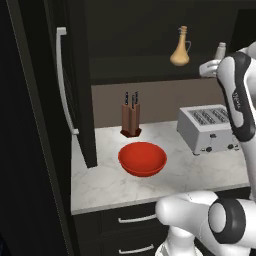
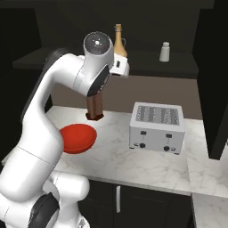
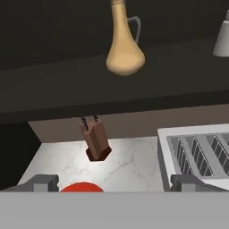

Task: Retrieve the bottle and the shaker from the cabinet and place them next to the mixing bowl on the counter. Then add garlic from the fridge to the mixing bowl.

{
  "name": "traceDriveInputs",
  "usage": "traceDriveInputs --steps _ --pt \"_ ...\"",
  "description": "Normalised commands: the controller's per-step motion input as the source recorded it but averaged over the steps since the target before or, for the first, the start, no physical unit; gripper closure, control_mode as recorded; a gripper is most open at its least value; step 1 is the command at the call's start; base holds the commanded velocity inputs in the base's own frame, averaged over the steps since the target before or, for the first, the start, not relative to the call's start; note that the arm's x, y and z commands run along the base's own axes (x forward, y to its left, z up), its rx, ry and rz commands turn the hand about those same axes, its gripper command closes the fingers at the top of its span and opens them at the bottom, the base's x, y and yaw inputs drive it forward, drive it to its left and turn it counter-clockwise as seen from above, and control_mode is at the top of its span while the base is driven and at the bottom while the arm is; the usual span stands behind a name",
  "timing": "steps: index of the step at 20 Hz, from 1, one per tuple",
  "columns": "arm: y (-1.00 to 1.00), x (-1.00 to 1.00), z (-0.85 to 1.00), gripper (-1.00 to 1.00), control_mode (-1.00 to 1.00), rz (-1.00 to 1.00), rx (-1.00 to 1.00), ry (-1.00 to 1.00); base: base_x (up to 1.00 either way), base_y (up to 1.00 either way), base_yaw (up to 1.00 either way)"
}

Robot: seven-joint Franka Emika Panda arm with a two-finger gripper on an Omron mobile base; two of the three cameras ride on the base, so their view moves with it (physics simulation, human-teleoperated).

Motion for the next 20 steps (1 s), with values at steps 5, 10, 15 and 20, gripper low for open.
traceDriveInputs --steps 5,10,15,20 --pt "0.33 0.39 0.02 -1.0 -1.0 -0.08 -0.1 0.03 0.0 0.0 0.0" --pt "0.22 0.47 0.0 -1.0 -1.0 -0.05 -0.13 0.01 0.0 0.0 0.0" --pt "0.01 0.44 0.09 -1.0 -1.0 -0.01 0.0 0.0 0.0 0.0 0.0" --pt "0.0 0.49 0.33 -1.0 -1.0 -0.03 0.0 0.0 0.0 0.0 0.0"
